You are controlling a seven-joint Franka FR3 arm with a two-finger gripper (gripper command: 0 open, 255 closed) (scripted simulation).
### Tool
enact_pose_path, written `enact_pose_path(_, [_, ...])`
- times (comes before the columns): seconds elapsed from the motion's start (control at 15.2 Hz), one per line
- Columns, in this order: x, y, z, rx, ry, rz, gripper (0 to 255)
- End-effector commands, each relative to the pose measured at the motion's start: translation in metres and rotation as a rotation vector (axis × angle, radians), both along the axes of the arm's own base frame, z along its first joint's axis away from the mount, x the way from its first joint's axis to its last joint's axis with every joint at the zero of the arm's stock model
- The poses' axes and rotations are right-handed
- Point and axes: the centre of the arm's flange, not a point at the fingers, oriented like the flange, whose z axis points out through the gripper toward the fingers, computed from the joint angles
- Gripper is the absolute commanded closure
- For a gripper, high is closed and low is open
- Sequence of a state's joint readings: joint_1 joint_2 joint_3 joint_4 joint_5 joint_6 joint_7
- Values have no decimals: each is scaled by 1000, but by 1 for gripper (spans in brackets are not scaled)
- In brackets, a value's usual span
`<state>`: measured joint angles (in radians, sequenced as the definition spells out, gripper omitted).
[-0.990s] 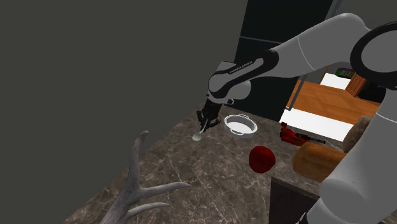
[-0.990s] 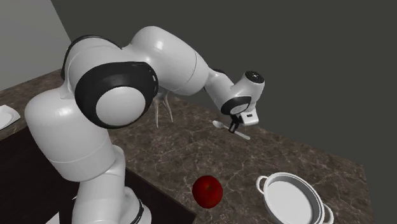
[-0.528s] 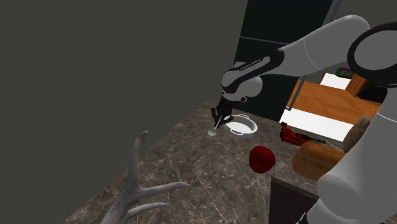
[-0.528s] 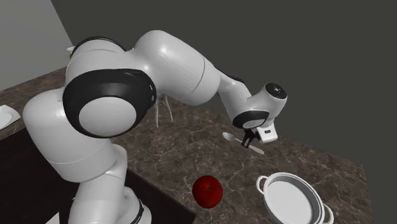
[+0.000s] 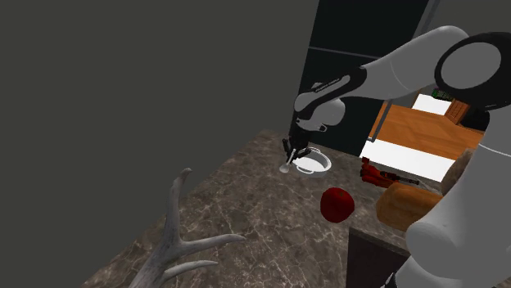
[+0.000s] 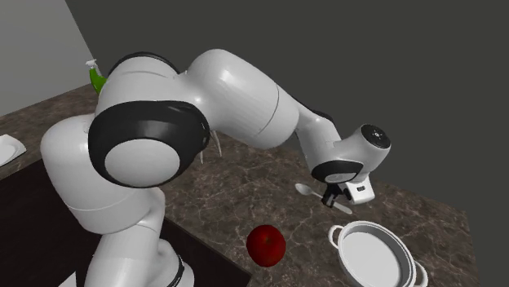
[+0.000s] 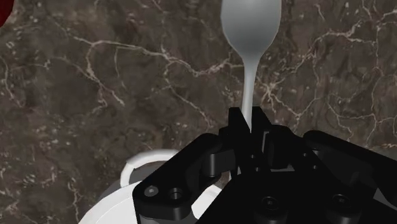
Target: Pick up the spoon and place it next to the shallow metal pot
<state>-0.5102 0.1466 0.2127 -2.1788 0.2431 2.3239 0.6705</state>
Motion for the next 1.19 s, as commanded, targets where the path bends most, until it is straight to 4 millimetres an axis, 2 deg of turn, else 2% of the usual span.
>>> enact_pose_path(0.0, [0, 0, -11, 0, 0, 0, 255])
enact_pose_path(0.99, [0, 0, -91, 0, 0, 0, 255])
enact_pose_path(1.12, [0, 0, -91, 0, 0, 0, 255])
